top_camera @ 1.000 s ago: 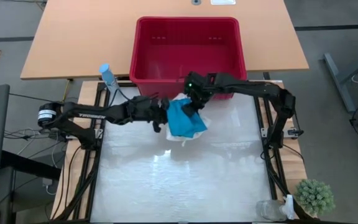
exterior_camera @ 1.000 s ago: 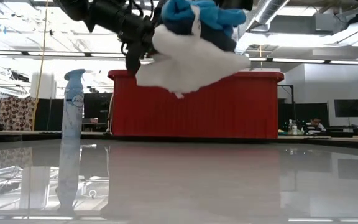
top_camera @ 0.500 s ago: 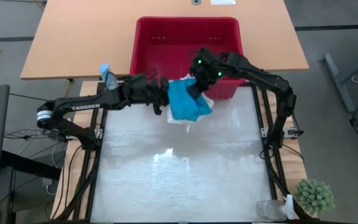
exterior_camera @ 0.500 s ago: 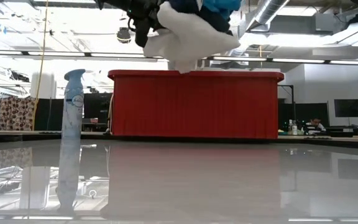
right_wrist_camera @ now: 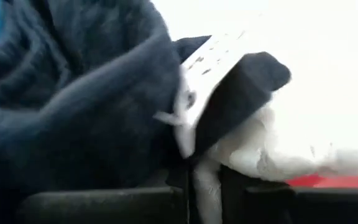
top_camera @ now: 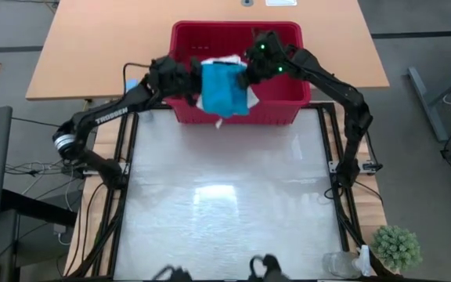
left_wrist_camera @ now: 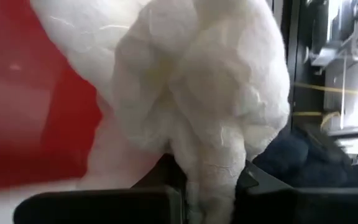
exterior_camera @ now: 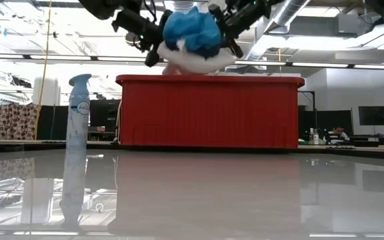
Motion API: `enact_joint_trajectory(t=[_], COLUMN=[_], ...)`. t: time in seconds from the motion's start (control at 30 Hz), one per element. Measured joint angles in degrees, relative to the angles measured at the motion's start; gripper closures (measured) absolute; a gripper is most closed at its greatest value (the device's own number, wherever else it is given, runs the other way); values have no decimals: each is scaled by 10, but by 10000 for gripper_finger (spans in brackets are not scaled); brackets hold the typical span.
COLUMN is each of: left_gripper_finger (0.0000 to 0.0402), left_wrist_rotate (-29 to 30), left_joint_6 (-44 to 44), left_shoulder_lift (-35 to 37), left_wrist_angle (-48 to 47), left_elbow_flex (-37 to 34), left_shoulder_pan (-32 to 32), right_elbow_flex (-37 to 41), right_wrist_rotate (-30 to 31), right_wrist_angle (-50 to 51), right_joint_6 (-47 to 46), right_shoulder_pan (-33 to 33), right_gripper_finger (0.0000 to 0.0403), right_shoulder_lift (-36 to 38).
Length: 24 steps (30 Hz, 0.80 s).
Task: Fold Laundry from Bin
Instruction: Put the stacked clothes into the red bin
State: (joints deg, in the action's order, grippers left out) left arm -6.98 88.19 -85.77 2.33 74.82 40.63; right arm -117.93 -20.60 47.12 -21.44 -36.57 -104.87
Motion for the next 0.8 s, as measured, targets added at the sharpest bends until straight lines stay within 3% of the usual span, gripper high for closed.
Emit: enact_joint_trajectory(t=[0.23,0.4,0.6,0.8], left_gripper_finger=[374,374,374,372], left_wrist_rotate=[-42,-73,-83,-108], left_joint_6=[-18,-41,-49,-45], left_shoulder_lift=[-124,-241,-382,-489], left_wrist_angle=[22,-29,-86,-96], left_elbow_flex=[115,231,348,411], left_shoulder_pan=[76,114,138,148], right_elbow_flex=[0,0,0,0], right_wrist_rotate=[-55,-66,-71,-76], right_wrist_angle=[-112,-181,-236,-237], right_joint_6=[-52,-93,-136,-147], right_shoulder_pan=[-65,-109,-149,-171], right_gripper_finger=[336,336,336,336], right_shoulder_lift=[-50,-109,-192,-262])
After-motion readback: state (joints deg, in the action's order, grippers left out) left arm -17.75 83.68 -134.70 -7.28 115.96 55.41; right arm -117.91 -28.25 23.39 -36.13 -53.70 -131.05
